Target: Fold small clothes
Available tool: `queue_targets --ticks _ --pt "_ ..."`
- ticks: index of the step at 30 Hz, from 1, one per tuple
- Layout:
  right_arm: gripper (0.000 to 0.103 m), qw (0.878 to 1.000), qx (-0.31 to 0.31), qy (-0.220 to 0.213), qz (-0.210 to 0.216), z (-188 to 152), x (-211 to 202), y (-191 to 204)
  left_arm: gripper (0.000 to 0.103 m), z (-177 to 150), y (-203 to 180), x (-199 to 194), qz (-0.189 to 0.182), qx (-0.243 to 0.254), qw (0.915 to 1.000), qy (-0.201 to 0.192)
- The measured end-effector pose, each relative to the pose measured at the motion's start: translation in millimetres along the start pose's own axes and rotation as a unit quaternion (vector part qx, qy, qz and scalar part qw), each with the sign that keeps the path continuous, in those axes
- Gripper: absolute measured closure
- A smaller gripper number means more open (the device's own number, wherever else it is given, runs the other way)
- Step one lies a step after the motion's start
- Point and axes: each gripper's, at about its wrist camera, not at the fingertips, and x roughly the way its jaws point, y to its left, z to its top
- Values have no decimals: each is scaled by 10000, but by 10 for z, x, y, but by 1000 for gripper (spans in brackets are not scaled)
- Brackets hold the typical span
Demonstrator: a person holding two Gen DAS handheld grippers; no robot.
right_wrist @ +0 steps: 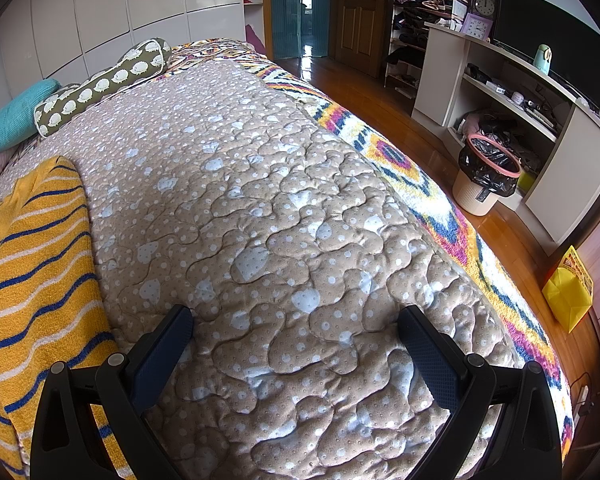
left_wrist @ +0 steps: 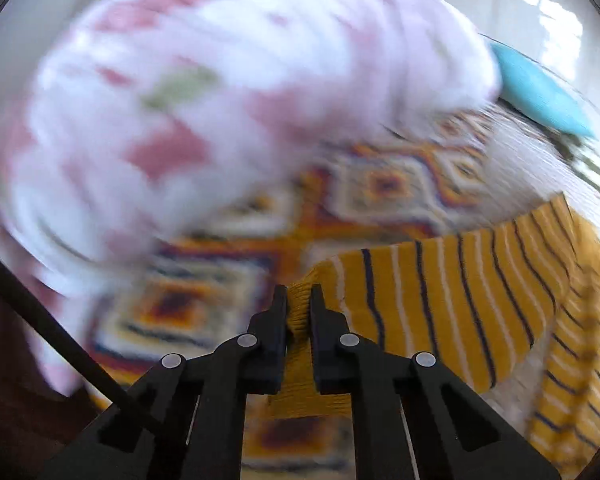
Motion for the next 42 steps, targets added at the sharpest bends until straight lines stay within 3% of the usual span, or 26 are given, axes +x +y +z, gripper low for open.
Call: queue_targets --ticks 1,3,7,10,11,14,16,23,29,34,37,40,42 --pt "0 10000 -1 0 -1 0 0 0 94 108 142 -39 30 -64 9998 -200" --pt "0 10000 0 0 0 0 0 0 91 224 231 -56 63 -118 9997 -192" --pt "0 10000 0 0 0 0 0 0 77 214 323 -104 -417 -298 9981 -349" --pt "0 10000 0 0 0 0 0 0 35 53 268 -346 -968 -143 9940 -479" --pt "0 10000 0 0 0 0 0 0 29 0 238 -419 -1118 -101 9925 -483" --pt "0 10000 0 0 0 0 0 0 24 -345 16 -737 -1381 143 9875 -748" --pt "0 10000 0 0 0 0 0 0 22 -633 -323 -915 -1562 378 9838 -790" --pt "0 10000 0 0 0 0 0 0 22 -1350 -727 -1357 -2330 807 9675 -568" --pt "0 10000 -33 -2 -45 5 -10 3 22 -1667 -1025 -1684 -2082 1336 9662 -719" --pt "0 9999 6 154 -67 5 19 16 22 -1719 -1204 -1846 -2056 1545 9629 -822" --pt "0 9989 11 410 208 63 26 -51 22 -1788 -1277 -1969 -2043 1731 9588 -945" --pt "0 9930 -400 869 696 134 24 -134 22 -1867 -1313 -2085 -1934 1927 9557 -1098" --pt "5 9913 -112 968 883 155 -54 -320 21 -1898 -1338 -2127 -1850 2039 9548 -1121"
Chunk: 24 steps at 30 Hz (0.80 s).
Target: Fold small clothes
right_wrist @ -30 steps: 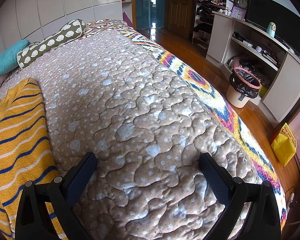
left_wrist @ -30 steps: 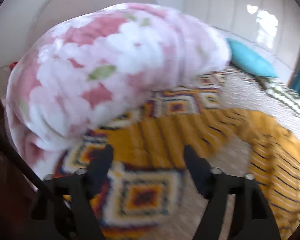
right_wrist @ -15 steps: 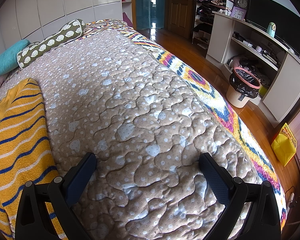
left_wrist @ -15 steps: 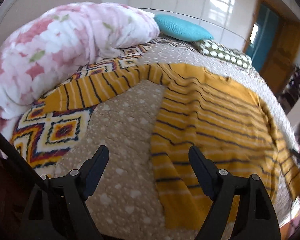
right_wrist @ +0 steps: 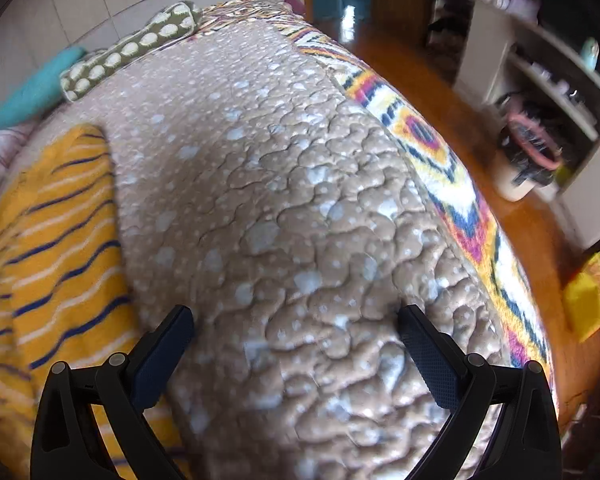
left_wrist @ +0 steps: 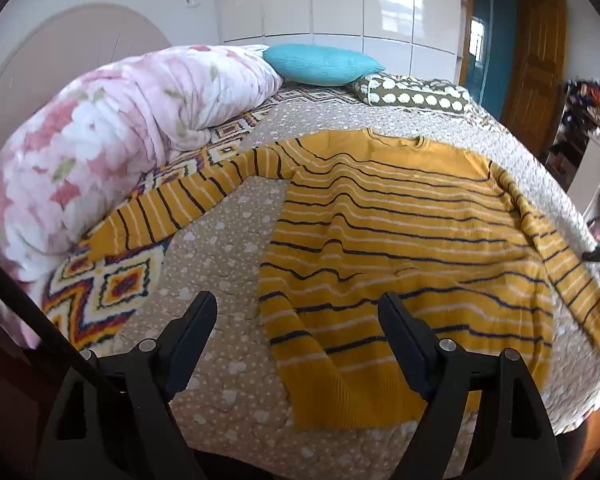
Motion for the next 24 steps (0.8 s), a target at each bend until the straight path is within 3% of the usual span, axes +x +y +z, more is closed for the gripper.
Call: queue_targets --ticks 2,4,6,10,12,14,17,21,24 --pt "18 9995 67 200 -250 5 -117 -128 21 12 -53 4 36 54 10000 24" --pt "17 9945 -98 -294 -1000 -36 -410 -202 20 5 -114 23 36 111 9999 82" --pt "16 9896 -164 -560 -1314 -76 -673 -203 20 -32 -182 72 -27 233 9996 179" --pt "16 9823 -553 -1508 -962 -262 -1303 131 20 -112 -344 154 -275 383 9981 394" --pt "16 9776 -785 -1929 -291 -405 -1528 435 20 -155 -414 192 -404 437 9970 493" --pt "15 9765 -1022 -1870 309 -507 -1570 764 20 -202 -474 226 -474 515 9959 578" --pt "16 9706 -1736 -1534 660 -691 -1408 1474 20 -261 -498 230 -435 626 9953 597" --pt "16 9552 -2435 -1555 636 -955 -1188 2216 20 -283 -402 227 -364 546 9959 616" --pt "17 9506 -2670 -1478 564 -1132 -1027 2603 20 -295 -290 219 -324 437 9967 604"
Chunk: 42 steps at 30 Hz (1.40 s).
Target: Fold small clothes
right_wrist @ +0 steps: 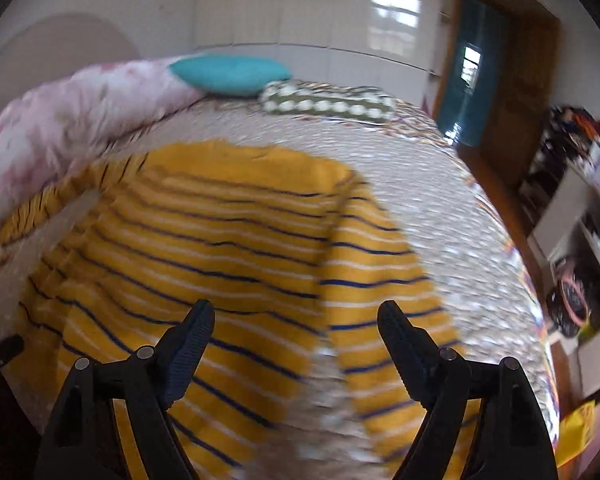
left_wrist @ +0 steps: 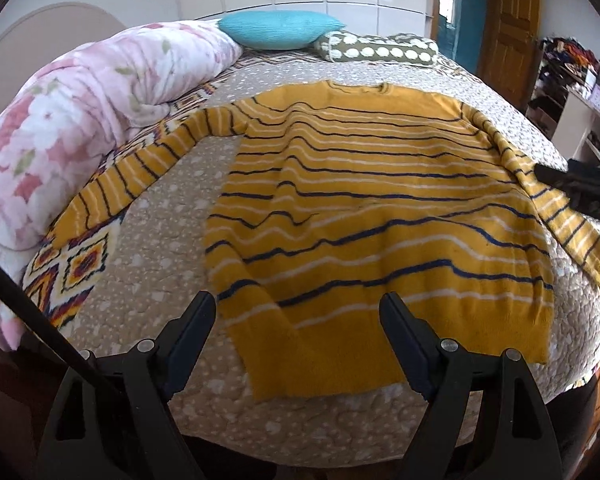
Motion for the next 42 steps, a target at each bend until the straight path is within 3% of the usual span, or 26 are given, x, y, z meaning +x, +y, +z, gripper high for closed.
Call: queue_targets --ticks 4,11,19,23,28,32,38,39,40,41,42 --pt "17 9999 -64 68 64 -31 84 294 20 -24 91 13 28 -99 9999 19" --pt "17 9992 -306 134 -218 -117 148 371 20 -27 99 65 -5 -130 9999 78" --pt "17 9953 510 364 -743 -355 72 -529 20 -6 38 83 16 -74 9999 97" --pt "17 9893 898 640 -953 -593 -30 -1028 20 21 -38 116 -28 -22 9999 151" --pt "17 9832 1290 659 -1114 -910 -282 -1433 20 20 -98 105 -4 69 9999 146" --pt "17 9764 1707 627 -1165 -1165 -511 -1697 20 26 -79 87 15 9 9999 115" --pt "18 9678 2256 879 -686 -1482 -465 -1772 20 11 -101 70 -34 -19 9999 128" --pt "21 9666 2317 929 -577 -1501 -402 -1748 20 11 -110 63 -36 -1 9999 130" --pt "35 9656 2385 944 -419 -1505 -336 -1731 20 6 -118 50 -28 21 9999 126" --pt "59 9643 2465 939 -223 -1507 -279 -1726 20 4 -122 35 -14 36 9999 118" --pt "69 9630 2534 908 -112 -1480 -249 -1738 20 4 -119 17 4 41 9999 104"
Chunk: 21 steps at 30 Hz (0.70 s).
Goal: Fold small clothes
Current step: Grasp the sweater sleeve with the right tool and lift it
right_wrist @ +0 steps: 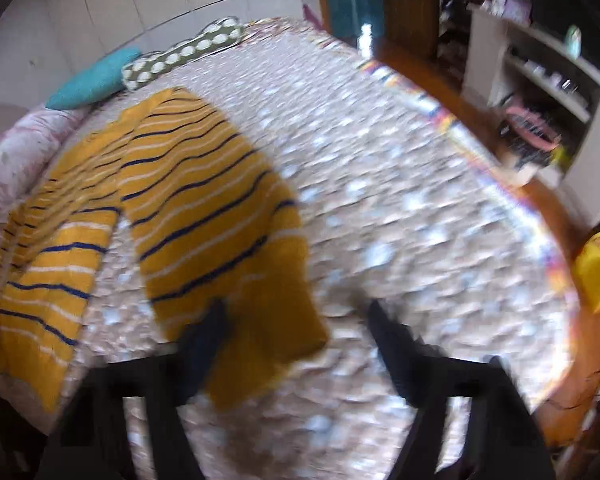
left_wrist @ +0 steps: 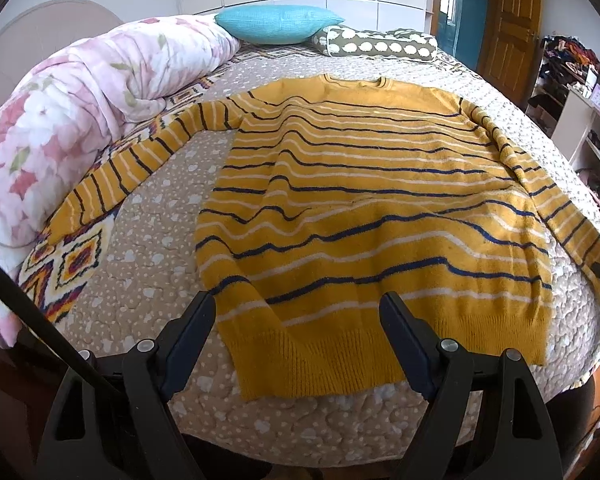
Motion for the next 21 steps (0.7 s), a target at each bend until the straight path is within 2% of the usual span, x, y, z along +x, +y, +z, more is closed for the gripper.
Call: queue_targets --ticks 1,2,3,4,7,10,12,13,15,18,21 --pt "92 9999 28 5 141 42 -1 -3 20 -1 9 -25 19 -10 10000 -20" --pt "96 9990 82 21 446 134 -22 -23 20 3 22 -47 32 -29 10000 -40" --pt "96 9981 156 -78 586 239 -83 -76 20 9 43 -70 35 -57 10000 -69" --pt "96 9981 197 -253 519 361 -166 -146 20 16 72 -93 59 -97 9999 -108" --pt "96 9958 430 -789 -166 794 -389 -506 20 22 134 -114 99 -222 9996 -169" --pt "96 9890 473 -984 -997 1071 -411 -770 20 14 134 -80 50 -265 9996 -97" --pt "96 9863 501 -905 -1285 1179 -323 -928 20 2 97 -64 45 -190 9998 -63" --pt "96 9861 564 -814 -1337 1209 -258 -997 20 -3 73 -62 54 -147 9999 -55" --pt "88 9836 784 -636 -1496 1281 -109 -1168 20 -1 38 -59 68 -70 9999 -60" --pt "83 9746 1335 -653 -1673 1227 -98 -1509 20 4 22 -63 71 -34 9999 -80" --pt "79 9706 1982 -762 -1132 1075 -213 -1784 20 11 44 -38 57 -80 9999 -61"
